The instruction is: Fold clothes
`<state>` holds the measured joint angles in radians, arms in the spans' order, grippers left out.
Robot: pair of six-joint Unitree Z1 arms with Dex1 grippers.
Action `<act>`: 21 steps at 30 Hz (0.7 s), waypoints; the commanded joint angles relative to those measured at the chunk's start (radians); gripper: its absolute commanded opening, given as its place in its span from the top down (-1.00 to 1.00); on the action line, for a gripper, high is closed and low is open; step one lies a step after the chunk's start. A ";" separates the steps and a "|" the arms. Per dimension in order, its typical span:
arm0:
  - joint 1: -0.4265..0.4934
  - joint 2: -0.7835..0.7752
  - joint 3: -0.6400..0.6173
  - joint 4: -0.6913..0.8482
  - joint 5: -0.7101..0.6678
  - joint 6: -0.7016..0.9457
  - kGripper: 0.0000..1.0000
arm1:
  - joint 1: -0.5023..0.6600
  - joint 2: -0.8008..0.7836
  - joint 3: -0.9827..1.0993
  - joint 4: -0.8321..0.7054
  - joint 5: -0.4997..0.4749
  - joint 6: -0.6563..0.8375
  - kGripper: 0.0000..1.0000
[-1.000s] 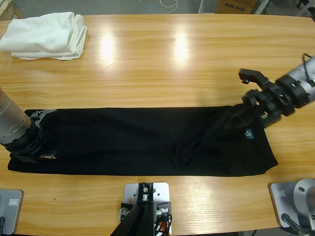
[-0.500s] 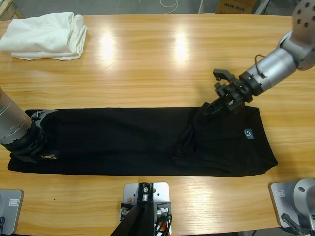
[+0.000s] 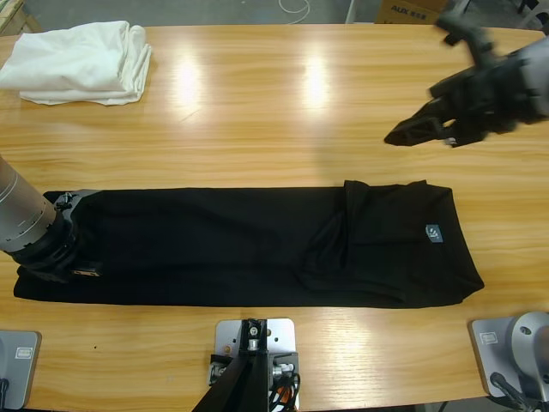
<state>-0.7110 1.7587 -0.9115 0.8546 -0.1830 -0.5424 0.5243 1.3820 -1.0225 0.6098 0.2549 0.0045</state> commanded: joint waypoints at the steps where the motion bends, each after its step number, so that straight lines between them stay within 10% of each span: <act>1: -0.008 -0.039 0.020 -0.011 0.025 0.006 0.95 | 0.086 -0.081 0.192 0.019 0.004 0.330 -0.96; 9: -0.051 -0.085 -0.001 -0.008 0.048 -0.001 0.79 | 0.240 0.175 0.095 0.059 -0.010 0.708 -0.61; 11: -0.058 -0.094 0.001 -0.007 0.046 -0.001 0.50 | 0.288 0.202 0.057 0.073 -0.020 0.735 -0.34; 17: -0.059 -0.096 -0.001 -0.009 0.053 0.004 0.49 | 0.306 0.274 0.055 0.056 -0.057 0.799 0.20; 21: -0.059 -0.104 -0.009 -0.009 0.052 0.006 0.49 | 0.306 0.348 0.057 0.019 -0.062 0.816 0.19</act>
<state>-0.7598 1.6702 -0.9142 0.8510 -0.1431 -0.5424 0.8183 1.5924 -0.9723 0.6701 0.2184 0.7846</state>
